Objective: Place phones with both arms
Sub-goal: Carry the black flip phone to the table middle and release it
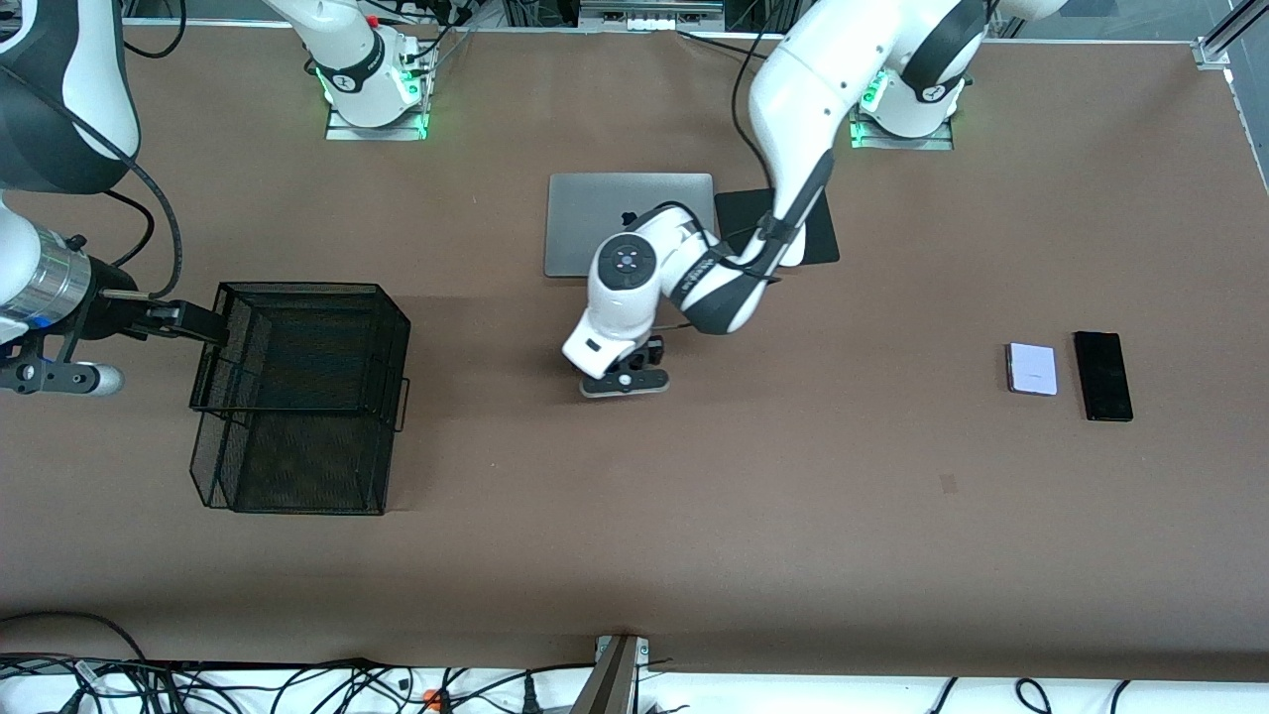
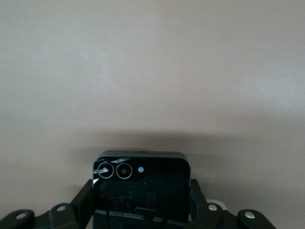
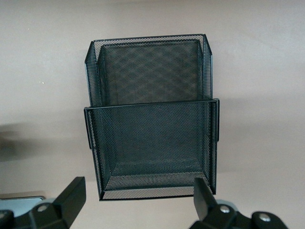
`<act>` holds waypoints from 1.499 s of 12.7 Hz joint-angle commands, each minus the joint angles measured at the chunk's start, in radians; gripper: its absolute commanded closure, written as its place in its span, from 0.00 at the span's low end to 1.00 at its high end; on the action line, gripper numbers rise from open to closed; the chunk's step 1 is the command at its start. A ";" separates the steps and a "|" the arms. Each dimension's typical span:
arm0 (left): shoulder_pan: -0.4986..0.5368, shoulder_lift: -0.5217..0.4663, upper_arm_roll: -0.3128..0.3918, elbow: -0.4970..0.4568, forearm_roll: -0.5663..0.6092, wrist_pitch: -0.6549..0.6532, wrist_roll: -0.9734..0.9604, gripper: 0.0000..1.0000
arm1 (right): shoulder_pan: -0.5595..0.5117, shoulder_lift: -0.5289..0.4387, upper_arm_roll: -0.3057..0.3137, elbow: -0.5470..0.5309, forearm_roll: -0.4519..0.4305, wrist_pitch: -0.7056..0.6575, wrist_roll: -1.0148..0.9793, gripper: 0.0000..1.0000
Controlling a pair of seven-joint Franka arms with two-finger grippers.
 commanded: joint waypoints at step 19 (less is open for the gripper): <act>0.214 -0.249 0.071 -0.056 -0.127 -0.462 0.333 0.00 | 0.184 0.075 0.015 0.028 0.018 0.055 0.213 0.01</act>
